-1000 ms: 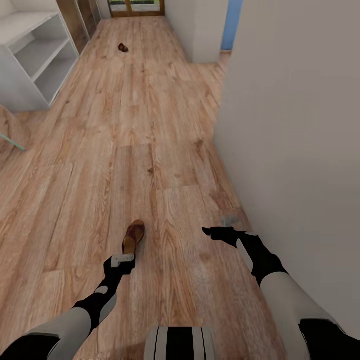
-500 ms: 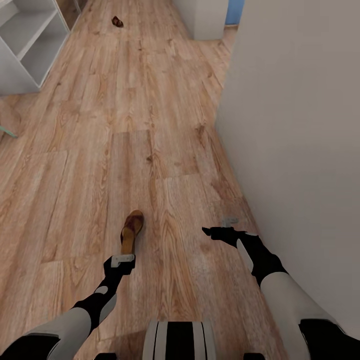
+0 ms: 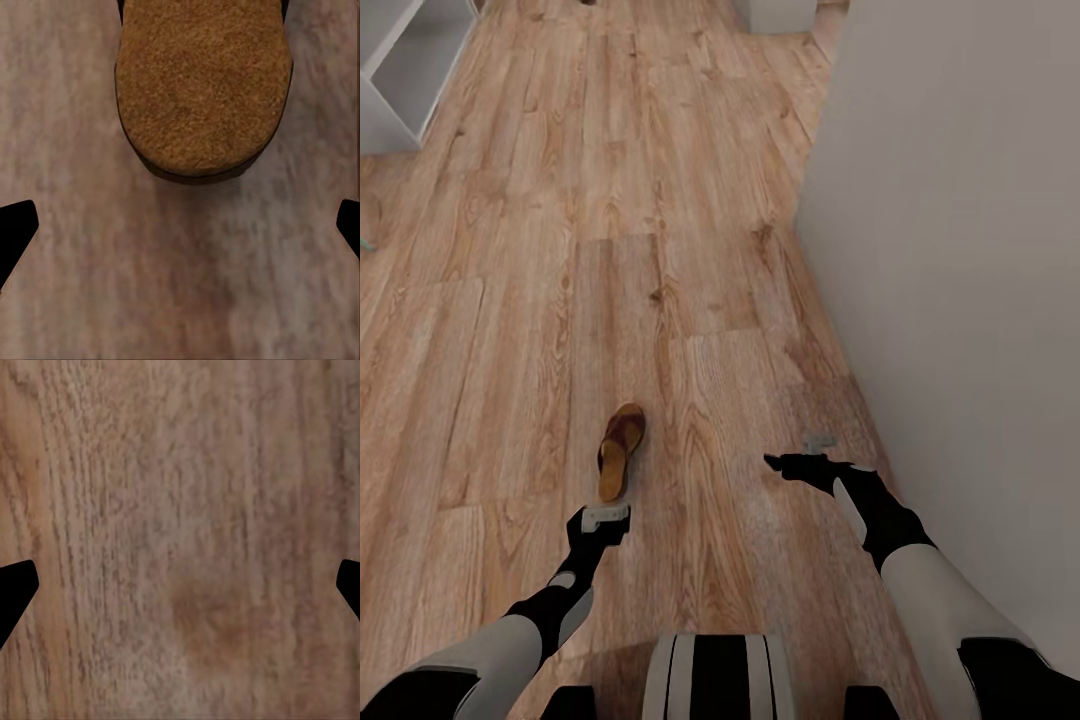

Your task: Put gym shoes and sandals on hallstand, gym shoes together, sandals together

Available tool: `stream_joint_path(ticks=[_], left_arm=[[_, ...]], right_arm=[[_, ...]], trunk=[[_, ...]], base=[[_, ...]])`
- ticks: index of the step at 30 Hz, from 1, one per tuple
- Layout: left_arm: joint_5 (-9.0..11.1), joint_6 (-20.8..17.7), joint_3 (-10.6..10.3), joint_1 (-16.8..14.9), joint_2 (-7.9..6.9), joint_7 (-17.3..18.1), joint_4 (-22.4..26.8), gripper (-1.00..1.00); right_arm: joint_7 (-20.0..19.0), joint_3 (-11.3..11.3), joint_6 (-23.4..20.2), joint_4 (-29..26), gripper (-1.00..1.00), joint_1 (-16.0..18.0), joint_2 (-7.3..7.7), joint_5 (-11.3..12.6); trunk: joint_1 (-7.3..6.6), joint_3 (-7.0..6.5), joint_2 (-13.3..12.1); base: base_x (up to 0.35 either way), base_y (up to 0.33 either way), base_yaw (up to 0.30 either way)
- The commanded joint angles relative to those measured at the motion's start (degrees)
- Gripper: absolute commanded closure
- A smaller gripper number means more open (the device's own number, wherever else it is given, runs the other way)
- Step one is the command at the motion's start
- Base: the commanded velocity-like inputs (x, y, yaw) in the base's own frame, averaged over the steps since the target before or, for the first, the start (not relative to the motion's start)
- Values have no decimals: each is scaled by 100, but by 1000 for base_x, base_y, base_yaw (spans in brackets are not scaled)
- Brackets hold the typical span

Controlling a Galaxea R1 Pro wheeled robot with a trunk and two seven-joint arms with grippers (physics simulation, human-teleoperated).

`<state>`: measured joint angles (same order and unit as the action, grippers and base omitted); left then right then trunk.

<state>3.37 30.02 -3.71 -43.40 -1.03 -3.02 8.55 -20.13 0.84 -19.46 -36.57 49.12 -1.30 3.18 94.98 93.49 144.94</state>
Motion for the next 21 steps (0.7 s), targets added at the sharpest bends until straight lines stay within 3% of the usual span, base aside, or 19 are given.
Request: stream_joint_path(ticks=[1, 10, 15, 21], left_arm=[[34, 73, -42, -2, -2, -23, -4, -100], [32, 289, -42, -5, -25, -23, -2, -100], [32, 294, -42, -5, -28, -22, 3, -100], [32, 301, -42, -3, -29, -23, 6, -100]], right_arm=[[-8, 8, -41, -8, -100, 1, -2, 33], [-8, 3, -41, -8, -100, 1, -2, 33], [-8, 4, -41, -8, -100, 1, -2, 33], [-8, 4, -41, -8, -100, 1, -2, 33]], trunk=[[-1, 13, 1], [-1, 46, 1], [12, 161, 8], [12, 196, 8]], base=[[0, 0, 0], [0, 0, 0], [0, 0, 0], [0, 0, 0]])
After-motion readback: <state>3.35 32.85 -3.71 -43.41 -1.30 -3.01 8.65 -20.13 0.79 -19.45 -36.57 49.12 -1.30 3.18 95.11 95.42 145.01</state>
